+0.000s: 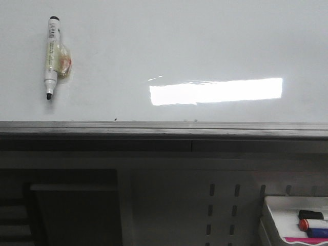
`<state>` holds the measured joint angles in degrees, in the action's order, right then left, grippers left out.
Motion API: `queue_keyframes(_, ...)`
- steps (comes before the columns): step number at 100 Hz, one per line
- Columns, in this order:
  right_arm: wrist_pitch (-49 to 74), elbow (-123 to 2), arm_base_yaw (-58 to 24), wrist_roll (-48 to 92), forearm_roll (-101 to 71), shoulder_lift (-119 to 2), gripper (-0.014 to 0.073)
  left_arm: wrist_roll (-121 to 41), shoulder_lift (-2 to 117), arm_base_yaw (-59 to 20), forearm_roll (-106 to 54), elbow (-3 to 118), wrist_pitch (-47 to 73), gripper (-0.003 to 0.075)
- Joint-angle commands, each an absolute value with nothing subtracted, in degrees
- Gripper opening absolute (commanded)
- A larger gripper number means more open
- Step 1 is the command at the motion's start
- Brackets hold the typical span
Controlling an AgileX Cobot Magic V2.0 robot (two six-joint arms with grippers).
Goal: Write number 4 on whiteboard
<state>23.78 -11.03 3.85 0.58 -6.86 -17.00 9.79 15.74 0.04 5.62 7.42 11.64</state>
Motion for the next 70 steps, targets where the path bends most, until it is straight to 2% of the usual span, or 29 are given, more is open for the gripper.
queue_keyframes(1,18.61,-15.56,3.75,0.59,-6.31,-20.72,-0.0064,9.97,19.14,0.16,5.12,10.6,6.32,-0.002)
queue_keyframes(10,15.55,-15.89,3.75,0.59,-6.31,-22.23,-0.0064,9.97,20.93,0.16,5.12,10.7,3.82,-0.0008)
queue_keyframes(15,14.6,-15.89,3.75,0.59,-6.31,-22.63,-0.0064,9.97,21.73,0.04,5.24,10.7,3.07,0.0042)
queue_keyframes(27,13.74,-15.89,3.75,0.59,-6.31,-22.84,-0.0064,9.97,24.17,0.04,5.25,10.48,-1.39,0.0283)
queue_keyframes(34,13.34,-15.89,3.75,0.59,-6.31,-22.84,-0.0064,9.97,26.1,0.04,5.25,10.09,-6.36,0.0372)
queue_keyframes(56,15.26,-15.89,3.75,0.59,-6.31,-22.84,-0.0064,10.07,34.65,-1.71,9.7,10.08,-20.54,0.0385)
queue_keyframes(70,15.45,-15.89,3.75,0.59,-6.31,-22.84,-0.0064,14.51,41.88,-8.8,14.34,11.94,-22.58,0.0391)
